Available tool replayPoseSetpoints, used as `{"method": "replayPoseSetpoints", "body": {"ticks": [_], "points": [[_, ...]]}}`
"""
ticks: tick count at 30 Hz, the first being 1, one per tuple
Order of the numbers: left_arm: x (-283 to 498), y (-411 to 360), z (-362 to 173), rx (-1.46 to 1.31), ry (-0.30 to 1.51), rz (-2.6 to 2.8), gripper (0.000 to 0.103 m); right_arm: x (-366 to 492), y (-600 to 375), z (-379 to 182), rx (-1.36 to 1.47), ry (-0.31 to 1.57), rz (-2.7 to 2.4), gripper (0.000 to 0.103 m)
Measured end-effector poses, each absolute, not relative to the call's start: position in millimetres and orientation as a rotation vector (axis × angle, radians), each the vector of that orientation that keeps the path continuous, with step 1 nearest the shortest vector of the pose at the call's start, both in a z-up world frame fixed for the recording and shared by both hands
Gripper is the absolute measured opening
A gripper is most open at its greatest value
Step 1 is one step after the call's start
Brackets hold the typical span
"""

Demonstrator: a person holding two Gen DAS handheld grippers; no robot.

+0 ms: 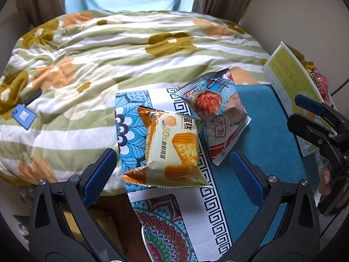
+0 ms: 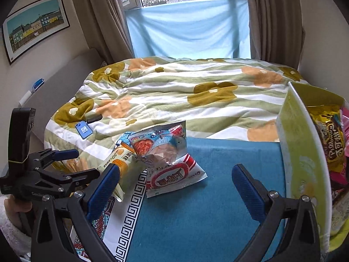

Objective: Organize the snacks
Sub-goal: 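Grasp the white-orange egg cake bag with the left tool while the right tool grasps the blue shrimp chip bag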

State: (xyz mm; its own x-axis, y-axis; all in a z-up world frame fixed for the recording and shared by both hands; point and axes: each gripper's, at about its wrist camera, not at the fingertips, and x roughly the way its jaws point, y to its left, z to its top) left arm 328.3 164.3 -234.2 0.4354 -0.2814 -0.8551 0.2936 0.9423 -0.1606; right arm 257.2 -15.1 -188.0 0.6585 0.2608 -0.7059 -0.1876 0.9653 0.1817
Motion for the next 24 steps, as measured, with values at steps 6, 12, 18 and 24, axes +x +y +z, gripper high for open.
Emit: {"method": "replayPoseSetpoints", "body": {"ticks": [6,12,18,24], "points": [[351,155,-266,0.026,1.105,-0.370,0.102,298,-1,-224,0.067,0.864,0.367,0.102],[367,150,-289,0.040,1.150,-0.383,0.085,326,5,-249,0.073,0.913,0.412,0.102],[369,144,-296,0.069,1.154,-0.399,0.064,338,8,-264,0.060,0.947,0.438,0.102],[372,151,-294,0.050,1.157,-0.377,0.062,341,11,-271,0.040,0.959,0.477,0.102]]}}
